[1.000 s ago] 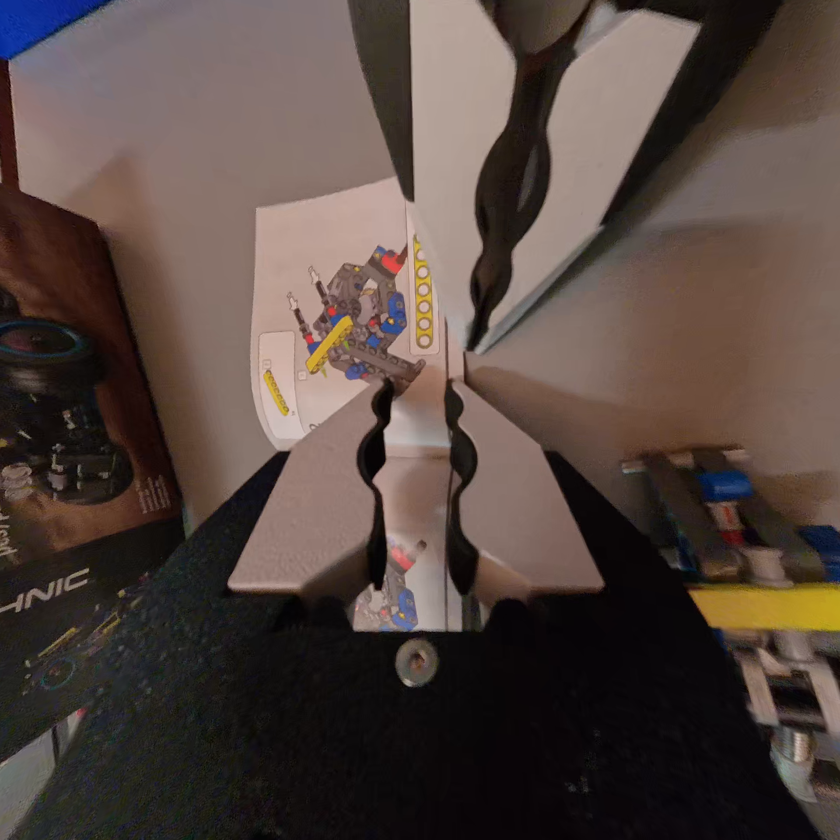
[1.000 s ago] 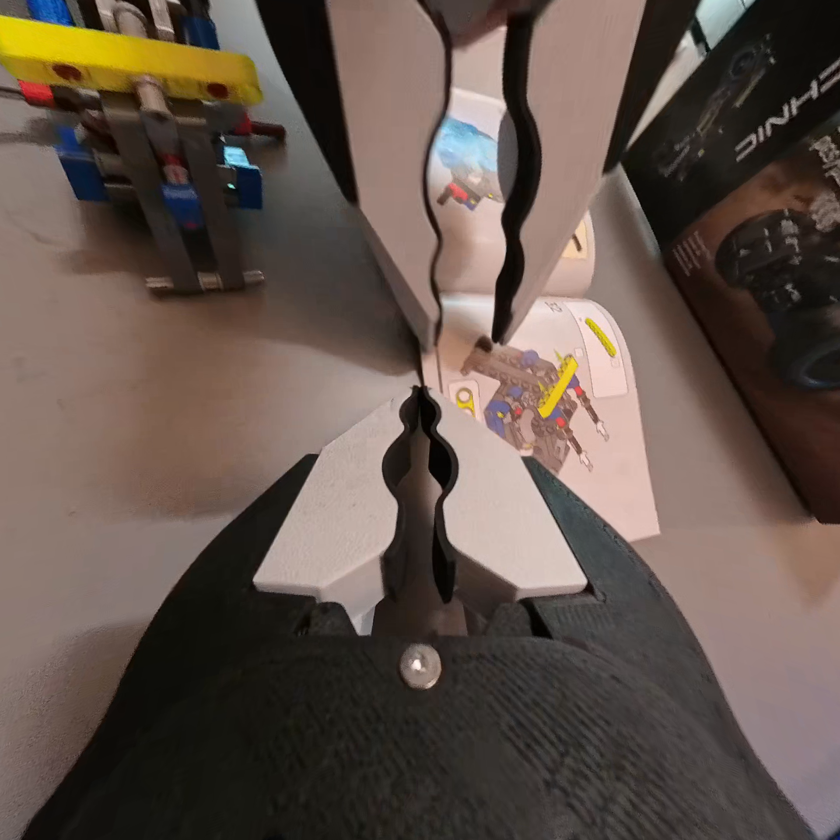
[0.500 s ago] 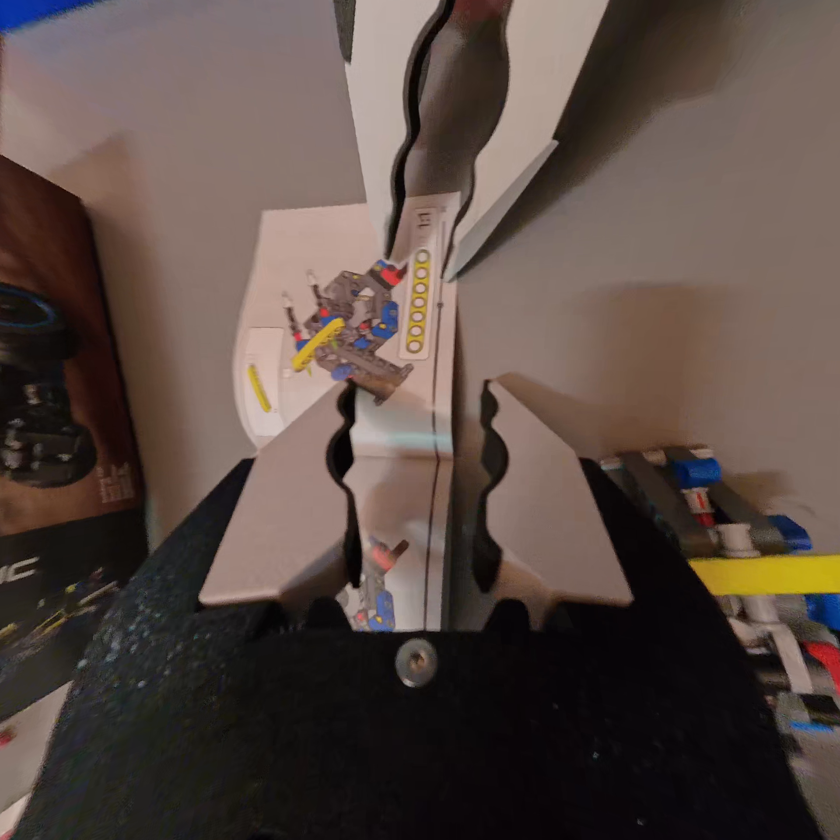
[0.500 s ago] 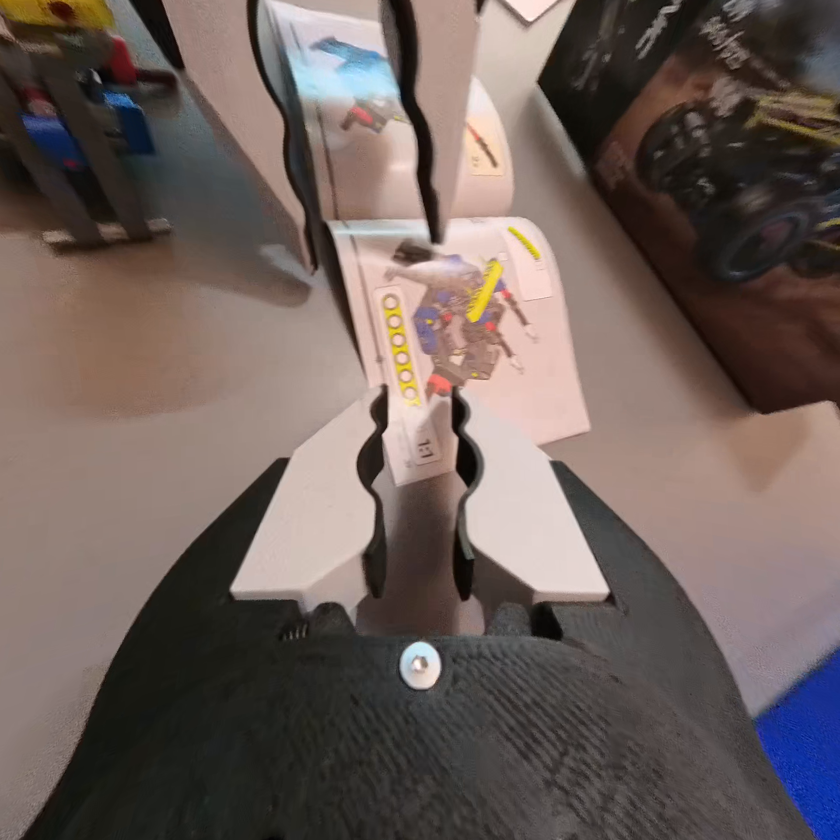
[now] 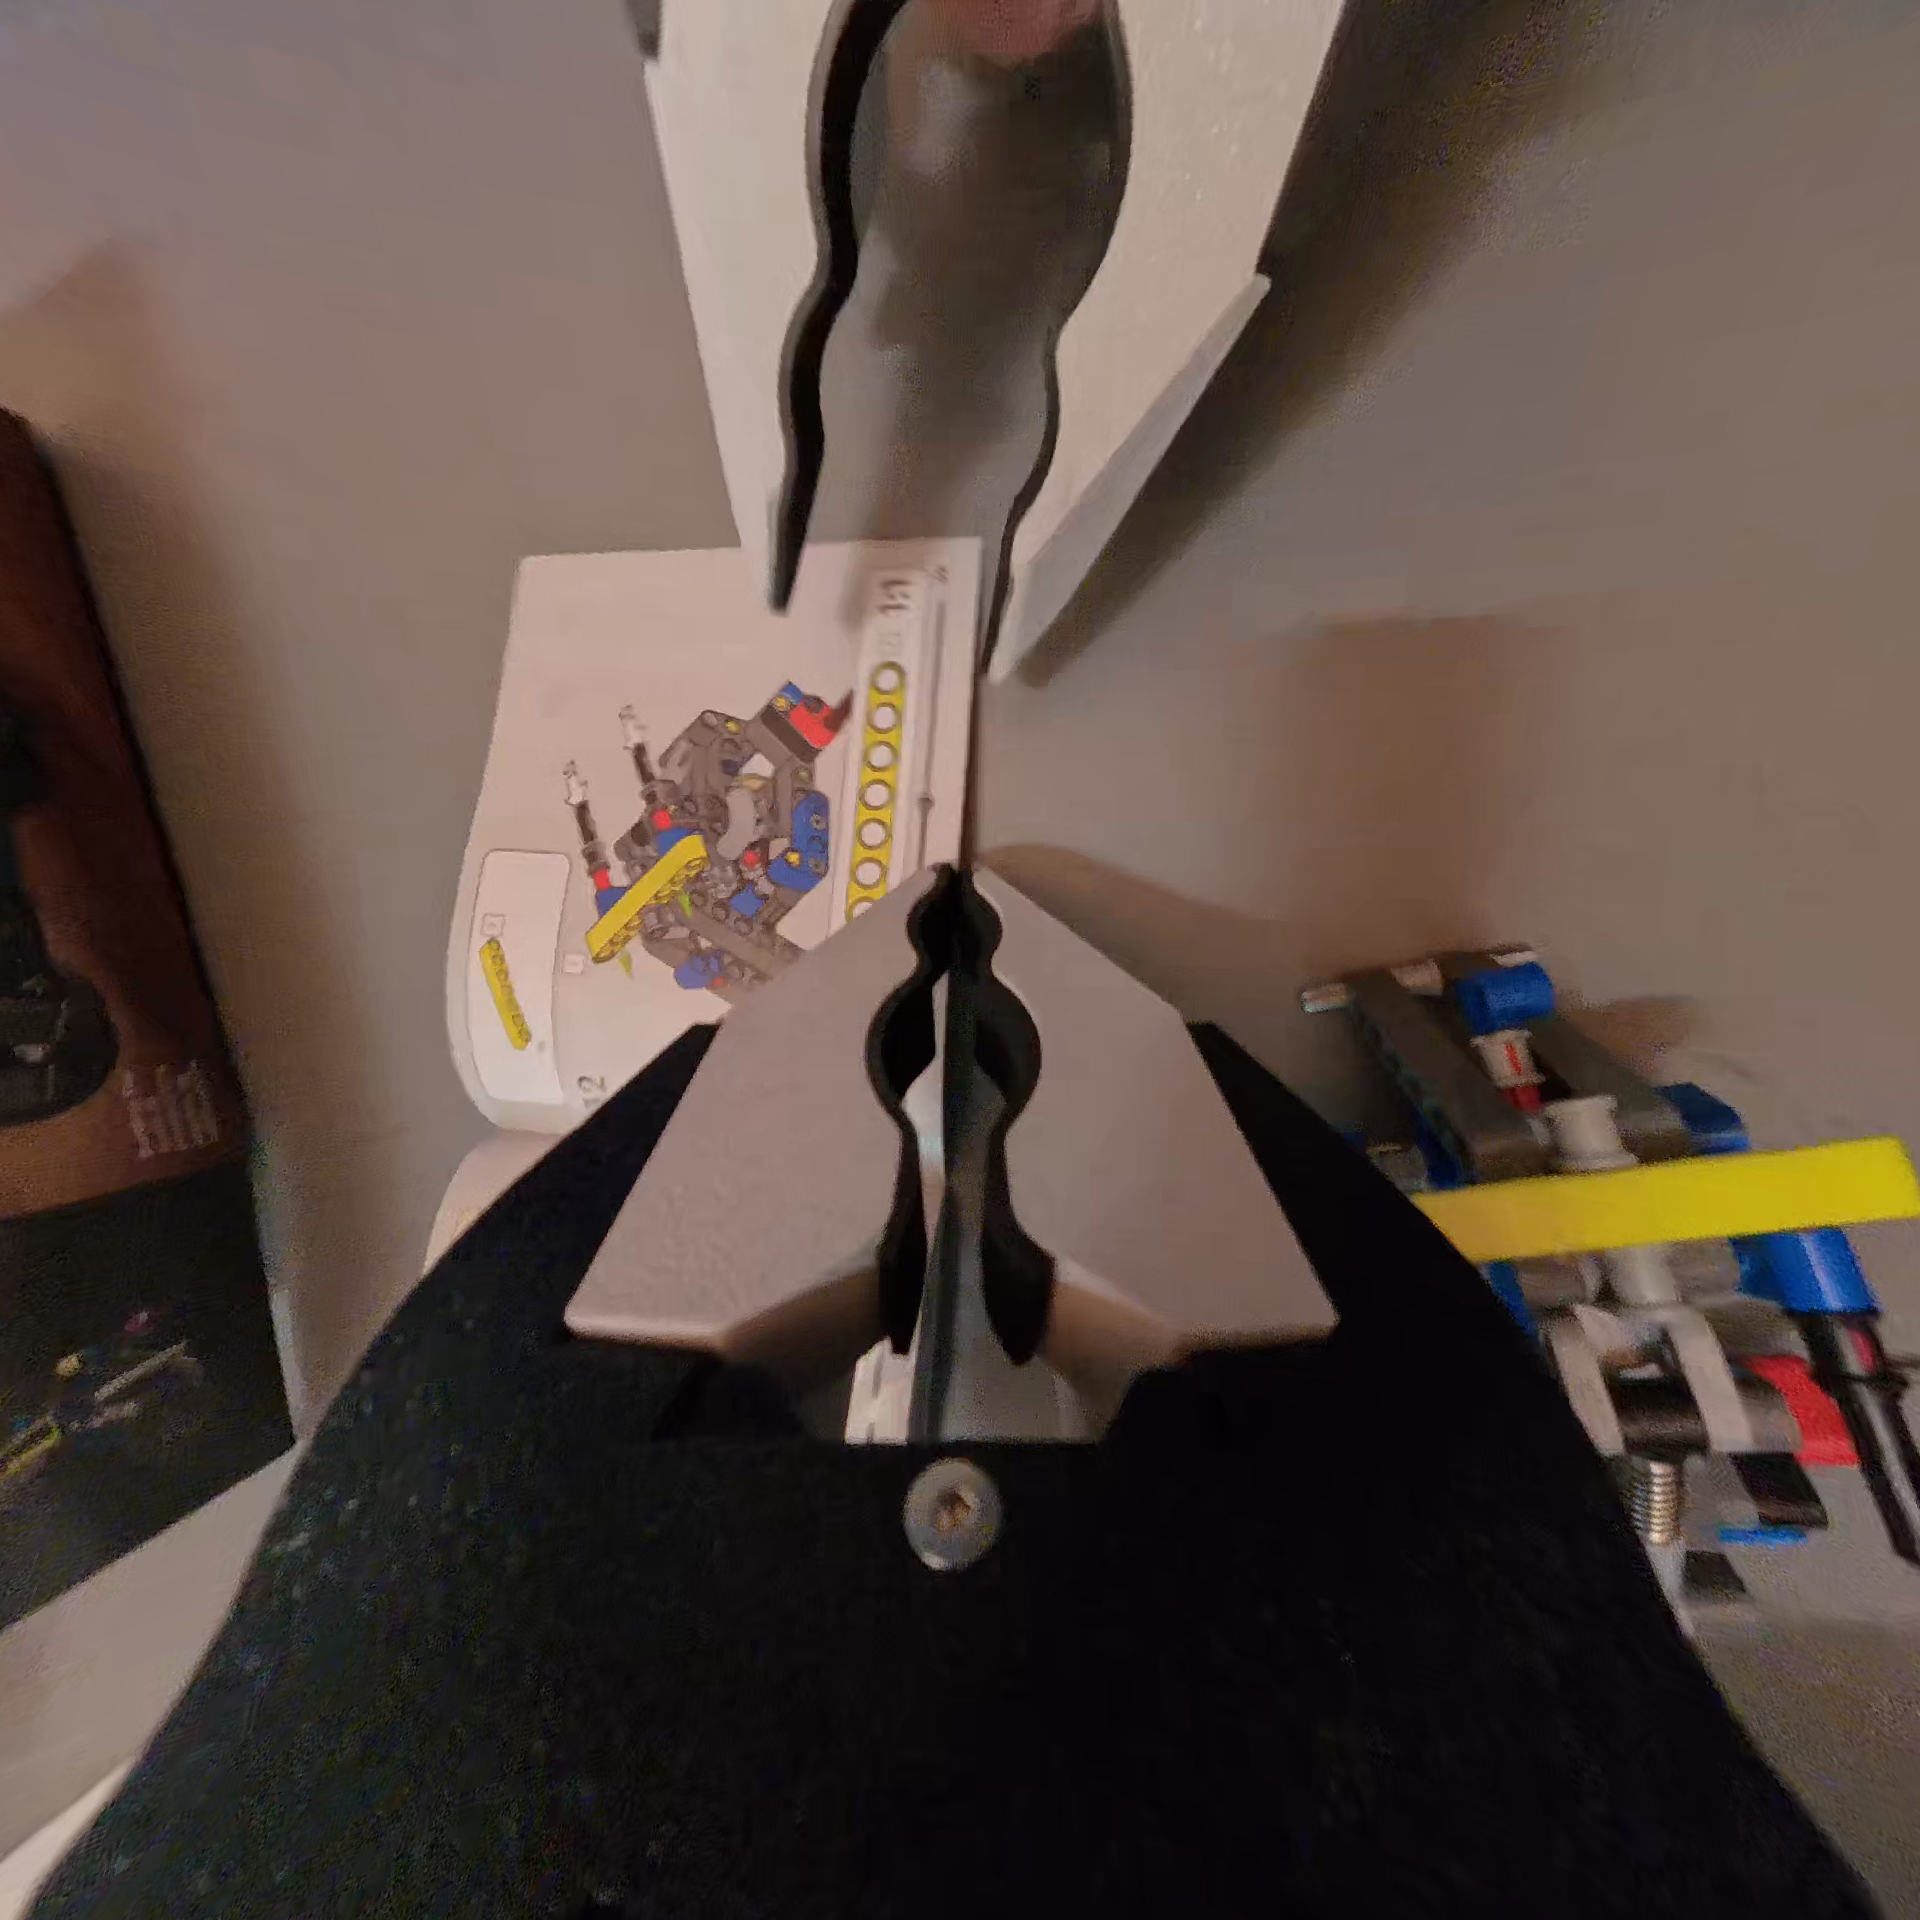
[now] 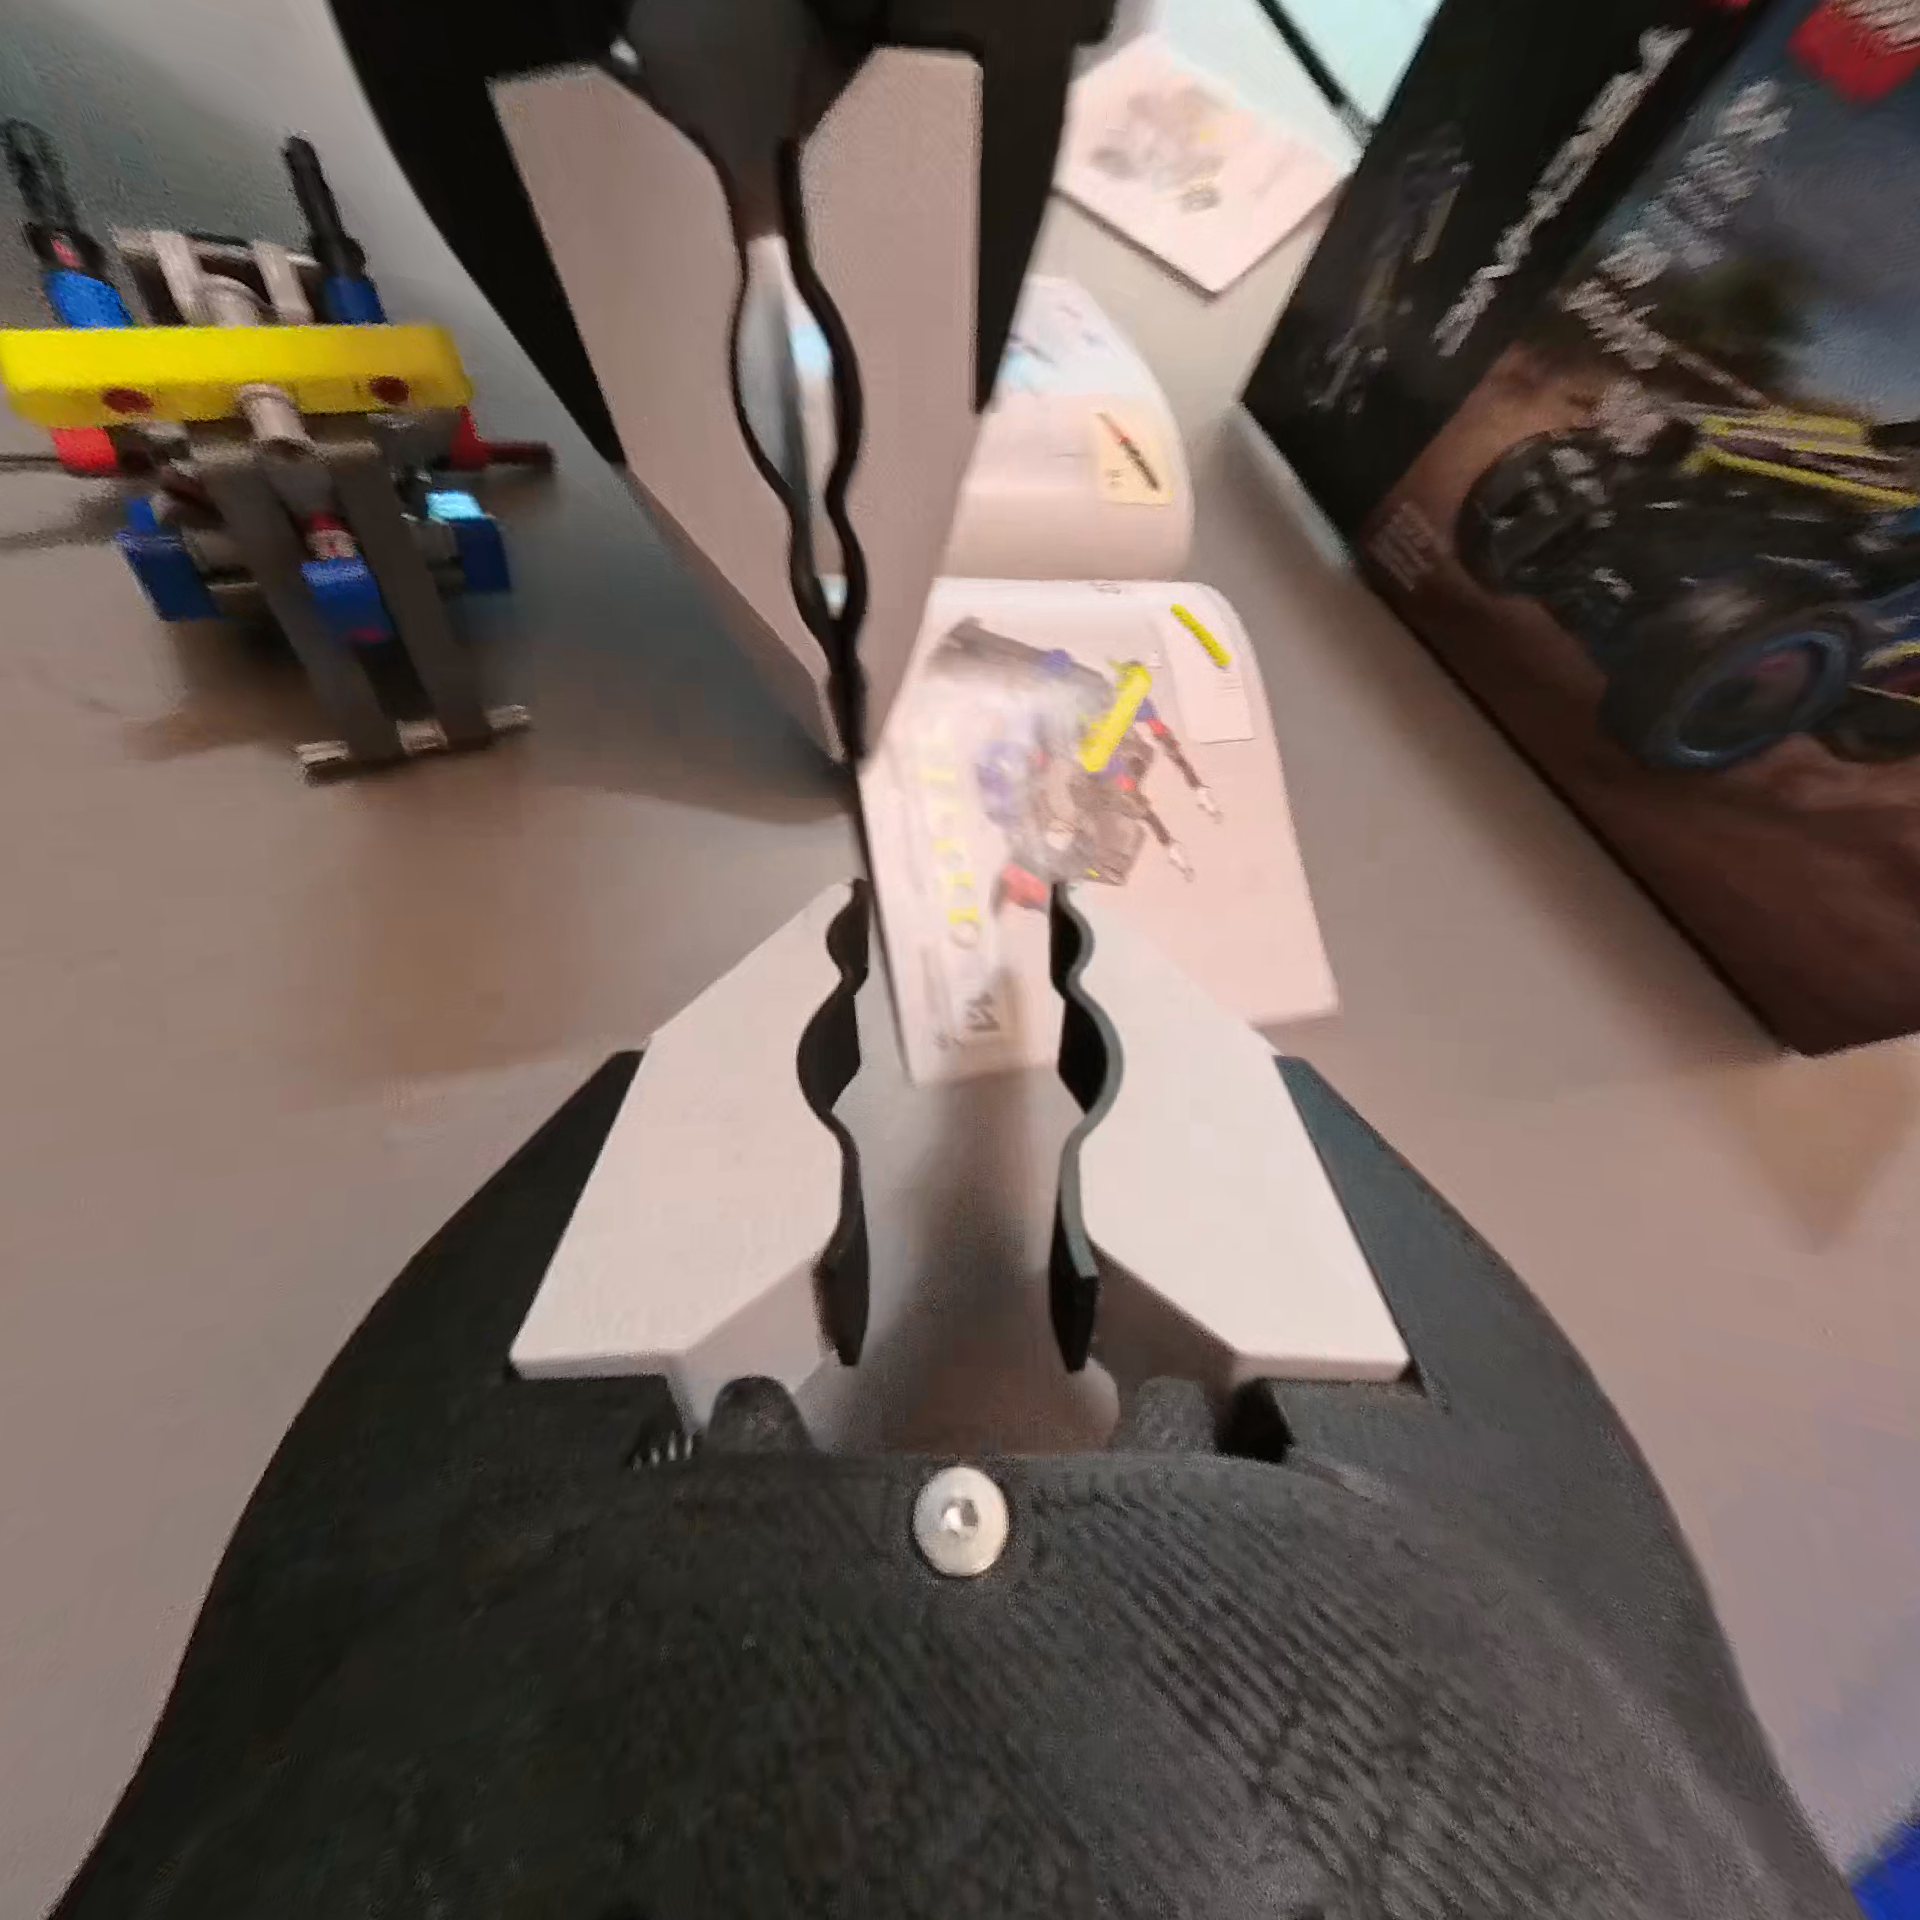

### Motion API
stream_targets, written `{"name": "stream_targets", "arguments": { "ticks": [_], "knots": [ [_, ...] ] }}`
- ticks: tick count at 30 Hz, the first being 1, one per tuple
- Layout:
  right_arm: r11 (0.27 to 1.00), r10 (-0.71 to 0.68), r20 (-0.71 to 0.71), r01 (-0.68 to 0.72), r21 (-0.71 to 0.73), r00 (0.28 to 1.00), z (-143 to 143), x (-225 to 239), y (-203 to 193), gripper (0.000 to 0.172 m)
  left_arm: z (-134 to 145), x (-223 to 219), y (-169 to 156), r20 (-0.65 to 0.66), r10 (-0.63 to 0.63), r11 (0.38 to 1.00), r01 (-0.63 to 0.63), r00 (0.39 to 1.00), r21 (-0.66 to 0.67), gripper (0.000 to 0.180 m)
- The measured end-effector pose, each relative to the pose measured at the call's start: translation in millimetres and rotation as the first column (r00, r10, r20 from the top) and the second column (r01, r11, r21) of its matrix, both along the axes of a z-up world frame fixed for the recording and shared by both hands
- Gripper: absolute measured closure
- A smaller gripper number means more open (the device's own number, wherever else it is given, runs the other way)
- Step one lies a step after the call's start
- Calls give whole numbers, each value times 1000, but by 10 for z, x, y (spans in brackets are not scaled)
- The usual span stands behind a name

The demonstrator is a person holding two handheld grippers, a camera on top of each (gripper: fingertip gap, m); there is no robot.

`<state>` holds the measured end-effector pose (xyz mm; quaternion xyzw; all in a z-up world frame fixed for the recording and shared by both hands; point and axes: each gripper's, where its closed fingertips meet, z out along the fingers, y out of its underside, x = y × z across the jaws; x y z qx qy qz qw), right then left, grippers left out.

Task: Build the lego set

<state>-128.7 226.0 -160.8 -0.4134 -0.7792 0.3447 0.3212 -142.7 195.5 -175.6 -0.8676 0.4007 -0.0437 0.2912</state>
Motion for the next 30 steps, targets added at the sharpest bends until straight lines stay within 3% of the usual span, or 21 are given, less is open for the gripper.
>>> {"name": "stream_targets", "arguments": {
  "ticks": [5, 8, 9, 11, 14, 15, 16, 18, 22, 25, 30],
  "knots": [
    [994, -31, -78, 39, 103, 996, 86, -15, 163, 122, 204, -133, -10, 56, 72, 991, -78, 996, 108, 180],
    [983, -1, 33, -5, 183, 999, -102, 1, 168, 115, 225, -239, -15, 13, 86, 987, -86, 996, 133, 180],
    [983, 1, 38, -8, 183, 999, -112, -20, 163, 121, 209, -234, -28, 1, 61, 990, -61, 998, 127, 180],
    [984, 19, 56, -29, 177, 998, -130, -46, 131, 127, 142, -267, -24, -47, 48, 995, -44, 998, 94, 141],
    [991, 52, 111, -65, 119, 992, -206, -64, 25, 166, -10, -320, -36, -95, 41, 999, -43, 995, -17, 120],
    [994, 33, 104, -44, 103, 994, -214, -106, 23, 170, -64, -359, -19, -113, 59, 997, -65, 992, -51, 120],
    [996, 21, 96, -29, 90, 995, -215, -142, 17, 171, -75, -339, 17, -85, 72, 995, -78, 994, -66, 133],
    [996, 24, 91, -31, 83, 996, -217, -175, -13, 172, -131, -292, 9, -58, 37, 993, -43, 998, -110, 180],
    [993, 39, 1, -39, 108, 999, -116, -187, -56, 171, -122, -298, -4, -86, 29, 997, -35, 996, -68, 180],
    [996, 18, -114, -7, 89, 993, 136, -185, -24, 153, -45, -264, -32, 14, 61, 998, -61, 998, -24, 180],
    [984, 23, -87, -8, 177, 996, 17, -171, 43, 139, 176, -291, -43, 175, 132, 987, -145, 976, 63, 180]
  ]
}}
